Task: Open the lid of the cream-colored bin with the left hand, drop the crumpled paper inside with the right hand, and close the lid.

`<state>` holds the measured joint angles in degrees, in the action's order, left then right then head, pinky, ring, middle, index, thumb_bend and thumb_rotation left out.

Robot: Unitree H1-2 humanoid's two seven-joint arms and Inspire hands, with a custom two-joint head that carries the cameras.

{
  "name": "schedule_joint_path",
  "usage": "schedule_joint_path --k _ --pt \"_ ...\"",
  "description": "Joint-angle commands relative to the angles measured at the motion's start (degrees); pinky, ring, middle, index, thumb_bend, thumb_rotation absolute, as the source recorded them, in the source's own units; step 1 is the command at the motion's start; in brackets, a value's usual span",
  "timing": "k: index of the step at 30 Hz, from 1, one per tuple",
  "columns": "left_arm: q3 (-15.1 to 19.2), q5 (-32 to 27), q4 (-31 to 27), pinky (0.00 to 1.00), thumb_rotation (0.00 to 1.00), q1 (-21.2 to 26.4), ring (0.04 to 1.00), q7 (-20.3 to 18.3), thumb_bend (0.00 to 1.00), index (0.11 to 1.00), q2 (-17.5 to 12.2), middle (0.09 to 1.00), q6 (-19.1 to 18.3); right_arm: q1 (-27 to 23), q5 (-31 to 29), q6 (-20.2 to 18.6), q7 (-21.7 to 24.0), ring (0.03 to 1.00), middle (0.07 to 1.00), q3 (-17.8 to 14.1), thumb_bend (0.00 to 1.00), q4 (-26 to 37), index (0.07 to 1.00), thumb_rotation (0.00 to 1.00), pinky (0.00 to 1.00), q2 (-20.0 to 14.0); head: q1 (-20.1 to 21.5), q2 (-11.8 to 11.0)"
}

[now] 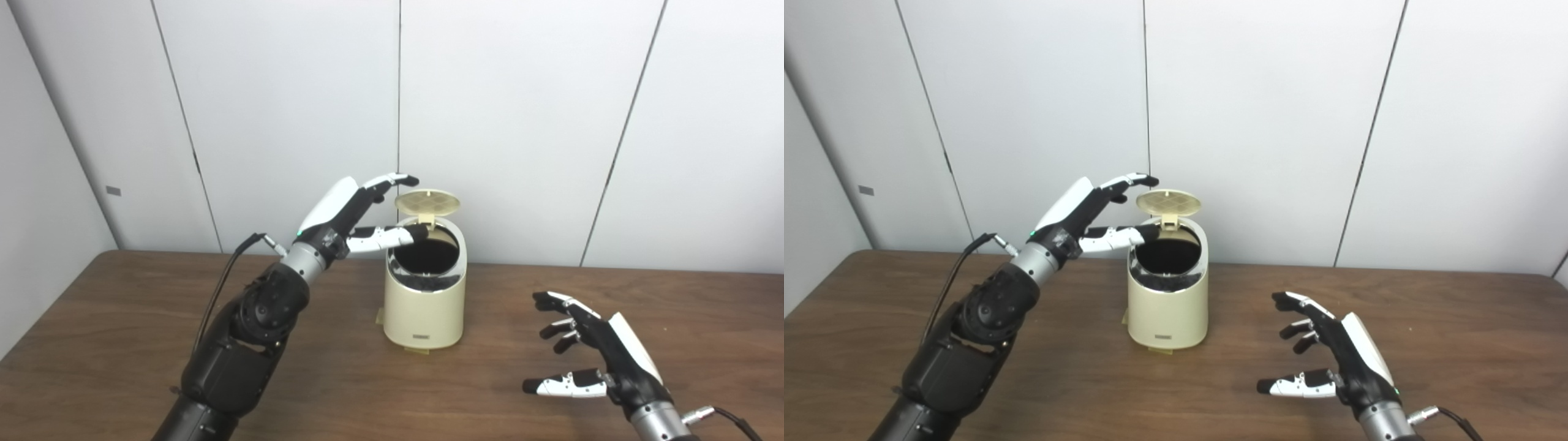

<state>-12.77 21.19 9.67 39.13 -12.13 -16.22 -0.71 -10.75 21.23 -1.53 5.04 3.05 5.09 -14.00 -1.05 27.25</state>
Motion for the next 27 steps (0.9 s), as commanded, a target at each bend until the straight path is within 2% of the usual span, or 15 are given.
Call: schedule_joint_path --k 1,10,17,22,27 --pt "-0.27 1.66 -1.55 0.93 0.8 3.01 0.997 -0.19 0.97 0.9 -1.47 0.938 1.53 -1.95 0.02 2.07 -1.14 0.633 0.795 -0.19 0.84 0.93 0.802 0.06 0.5 -0.4 0.01 0.08" --pt "-1.84 3.72 -1.01 0.96 0.77 2.81 1.0 -1.59 1.0 0.906 -1.72 0.945 1.58 -2.09 0.12 2.34 -1.27 0.623 0.8 -0.06 0.83 1.05 0.803 0.05 0.49 -0.6 0.3 0.35" --pt "-3.15 5.47 -1.27 0.99 0.79 2.52 1.0 -2.75 1.0 0.919 -2.68 0.956 2.14 -1.56 0.72 0.12 -0.86 0.629 0.798 -0.09 0.82 2.67 0.802 0.03 0.49 -0.46 0.48 0.77" --pt "-5.43 10.81 -3.14 1.0 0.8 2.7 1.0 -3.07 0.97 0.928 -5.05 0.95 4.07 -1.57 0.69 -0.06 -0.96 0.63 0.802 -0.09 0.82 2.84 0.802 0.04 0.49 -0.33 0.57 1.04" --pt "-6.69 15.2 -6.2 1.0 0.78 2.34 1.0 -3.49 1.0 0.916 -6.75 0.926 5.46 -1.74 1.44 -0.08 -1.29 0.622 0.797 0.16 0.82 2.64 0.802 0.03 0.49 -0.13 0.81 1.26"
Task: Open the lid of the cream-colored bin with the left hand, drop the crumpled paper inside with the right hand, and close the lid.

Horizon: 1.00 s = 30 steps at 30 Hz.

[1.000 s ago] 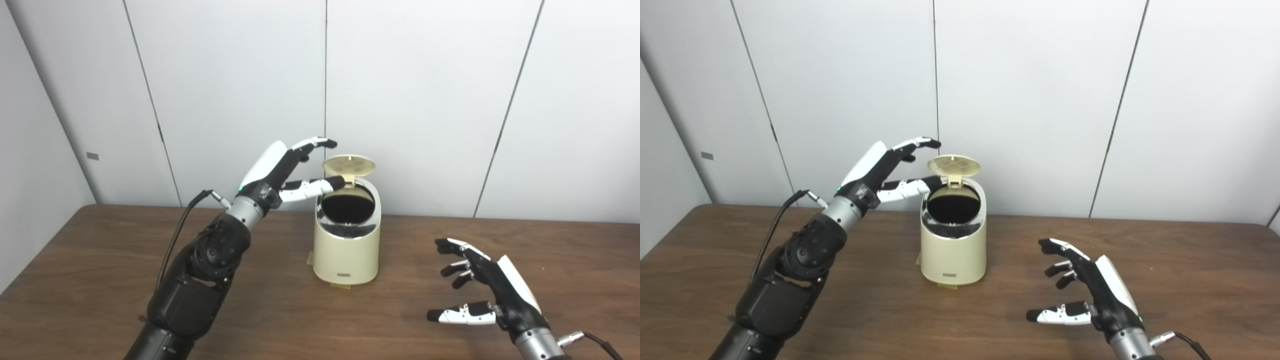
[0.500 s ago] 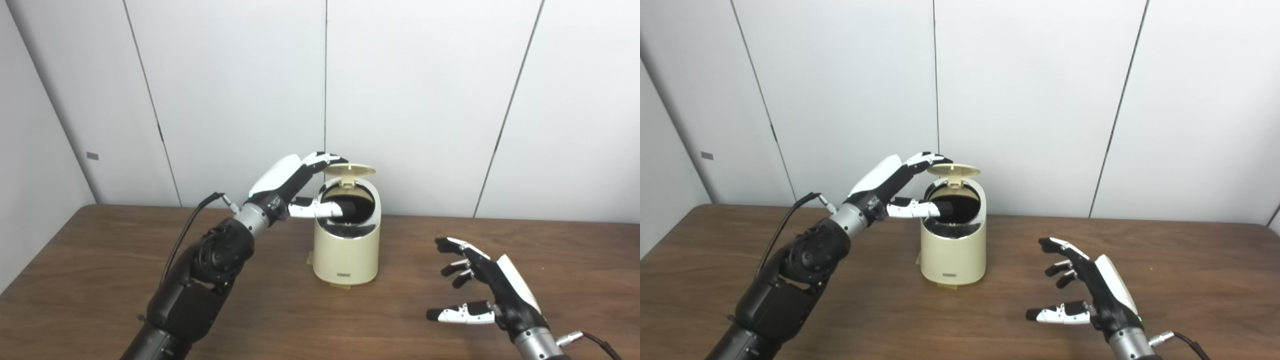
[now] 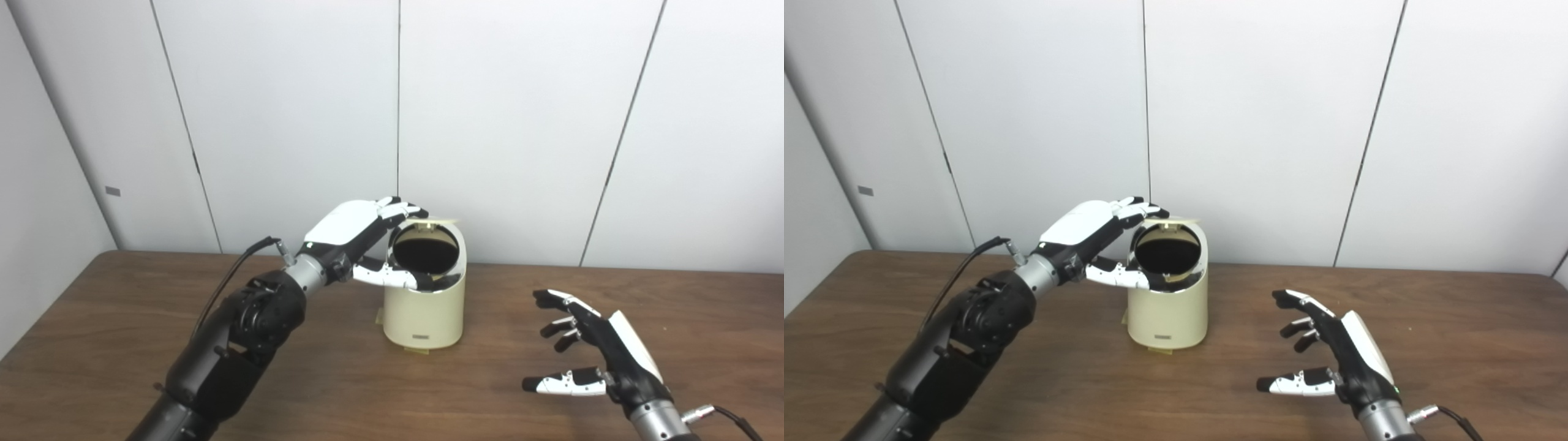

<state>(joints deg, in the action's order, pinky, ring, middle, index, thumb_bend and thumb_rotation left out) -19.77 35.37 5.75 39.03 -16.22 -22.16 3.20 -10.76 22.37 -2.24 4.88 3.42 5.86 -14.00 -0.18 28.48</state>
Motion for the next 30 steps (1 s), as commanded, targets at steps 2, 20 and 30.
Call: schedule_joint_path --k 2,20,30 --pt "0.13 2.42 -4.46 1.0 0.77 1.82 1.0 -0.16 1.0 0.912 -1.46 0.923 1.44 -1.75 0.55 0.91 -1.17 0.619 0.798 -0.1 0.83 1.67 0.803 0.03 0.49 -0.15 -0.09 0.19" --pt "-1.04 14.55 -10.21 1.0 0.74 -1.32 1.0 -1.95 1.0 0.894 -3.81 0.908 5.29 -1.82 0.74 1.7 -2.38 0.615 0.794 -0.27 0.81 1.08 0.798 0.04 0.48 0.07 0.0 0.86" --pt "-1.9 17.23 -8.77 1.0 0.73 -2.05 1.0 -3.51 1.0 0.892 -3.31 0.906 5.92 -1.62 0.34 1.16 -2.0 0.615 0.795 -0.4 0.82 1.75 0.798 0.03 0.48 0.05 0.17 1.21"
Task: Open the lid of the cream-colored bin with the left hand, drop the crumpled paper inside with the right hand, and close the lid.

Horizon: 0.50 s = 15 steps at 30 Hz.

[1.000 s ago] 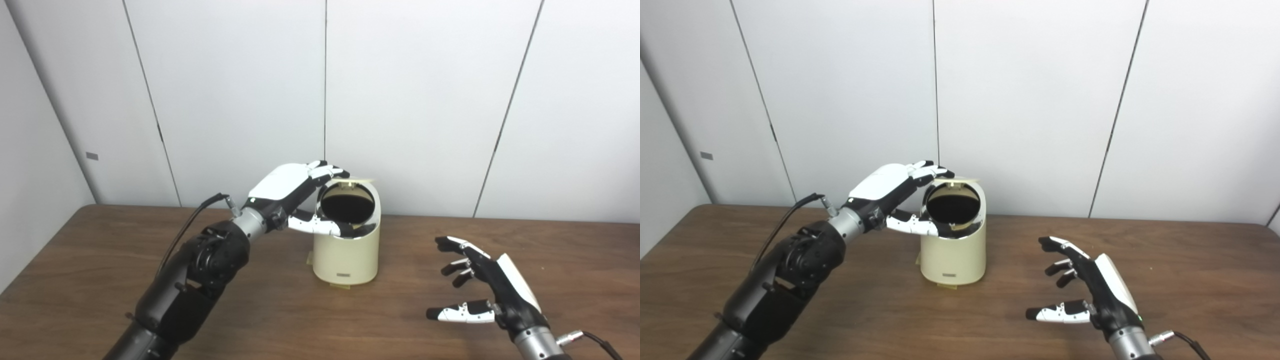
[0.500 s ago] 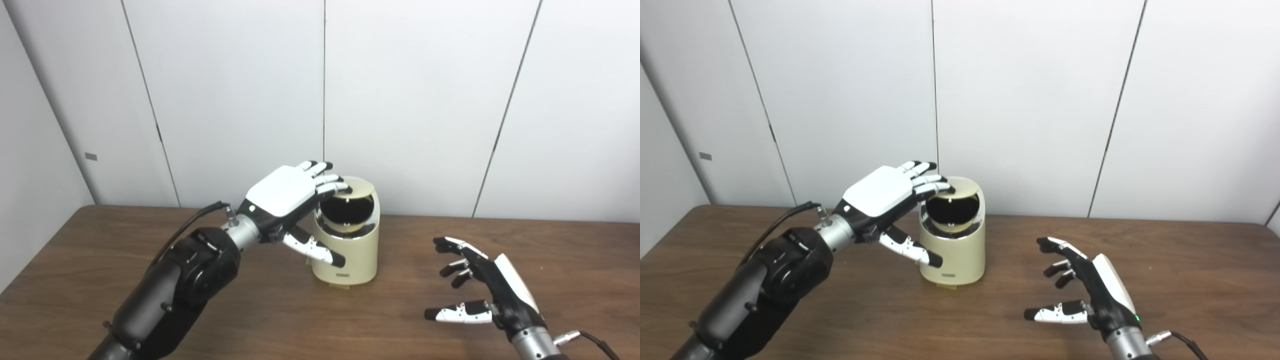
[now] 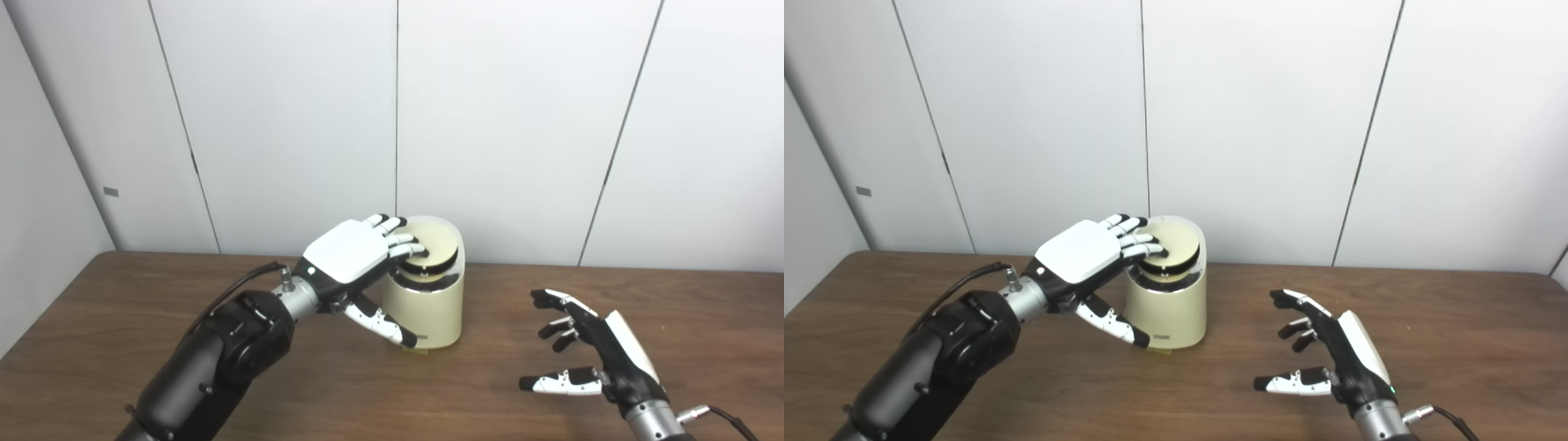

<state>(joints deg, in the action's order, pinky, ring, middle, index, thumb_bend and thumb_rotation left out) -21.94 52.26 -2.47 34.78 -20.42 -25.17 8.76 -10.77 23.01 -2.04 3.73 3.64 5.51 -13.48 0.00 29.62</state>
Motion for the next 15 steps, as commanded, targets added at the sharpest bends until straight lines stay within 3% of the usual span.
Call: schedule_joint_path --k 1,8,15 --pt "0.12 0.59 -0.32 1.0 0.72 2.18 1.0 0.56 1.0 0.894 -0.21 0.907 0.49 -1.58 -0.29 0.85 -0.81 0.616 0.796 -0.63 0.82 2.18 0.8 0.03 0.48 -0.48 -0.01 0.07" --pt "-1.52 3.83 1.95 1.0 0.75 2.28 1.0 1.32 1.0 0.886 0.03 0.898 2.37 -1.4 -0.46 0.39 -0.6 0.611 0.789 -0.63 0.82 2.38 0.798 0.03 0.48 -0.46 -0.11 0.3" --pt "-4.09 7.93 4.14 1.0 0.77 2.43 1.0 0.7 1.0 0.899 0.69 0.911 1.75 -1.22 -0.29 0.16 -0.71 0.613 0.791 -0.49 0.82 2.85 0.795 0.04 0.48 -0.14 0.14 0.52"
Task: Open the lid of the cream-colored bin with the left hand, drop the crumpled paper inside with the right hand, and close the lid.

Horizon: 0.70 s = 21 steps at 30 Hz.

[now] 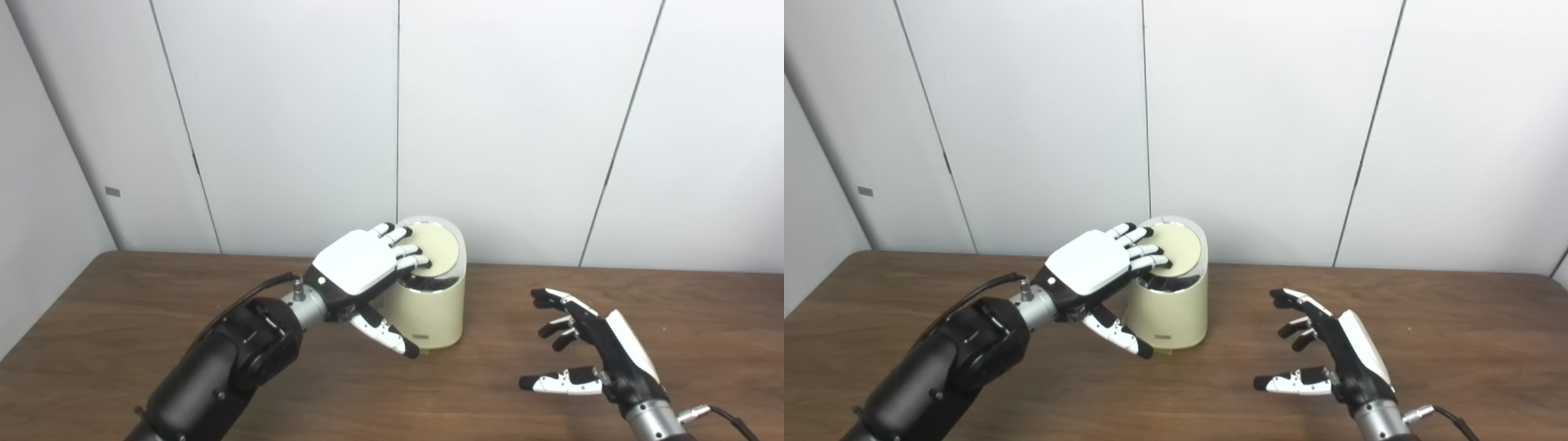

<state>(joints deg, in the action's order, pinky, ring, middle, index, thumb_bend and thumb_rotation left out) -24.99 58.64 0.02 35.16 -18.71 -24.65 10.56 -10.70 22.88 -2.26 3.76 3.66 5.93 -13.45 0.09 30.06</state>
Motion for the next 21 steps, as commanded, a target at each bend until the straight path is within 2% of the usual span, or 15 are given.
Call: schedule_joint_path --k 1,7,13,21 --pt "-1.4 2.14 2.05 1.0 0.77 2.09 1.0 -0.93 1.0 0.898 0.3 0.91 -0.16 -1.24 -0.21 0.39 -0.74 0.613 0.79 -0.51 0.82 2.53 0.795 0.04 0.48 -0.14 0.09 0.11" --pt "-3.66 4.75 3.35 1.0 0.78 2.46 1.0 -3.12 1.0 0.865 0.84 0.86 -1.21 -0.91 -0.28 -0.2 -0.59 0.622 0.798 -0.67 0.81 3.31 0.8 0.05 0.49 -0.03 0.39 0.3" --pt "-4.92 3.68 3.22 1.0 0.78 2.6 0.994 -5.32 1.0 0.782 0.43 0.786 -1.41 -0.59 -0.35 -0.68 -0.36 0.626 0.801 -0.91 0.8 4.07 0.802 0.05 0.5 -0.11 0.41 0.46" --pt "-6.78 2.64 2.93 1.0 0.81 3.42 0.986 -9.44 1.0 0.74 -0.31 0.747 -1.56 -0.79 -0.66 -0.22 -0.57 0.622 0.797 -1.02 0.8 3.78 0.8 0.04 0.49 -0.17 0.35 0.76"
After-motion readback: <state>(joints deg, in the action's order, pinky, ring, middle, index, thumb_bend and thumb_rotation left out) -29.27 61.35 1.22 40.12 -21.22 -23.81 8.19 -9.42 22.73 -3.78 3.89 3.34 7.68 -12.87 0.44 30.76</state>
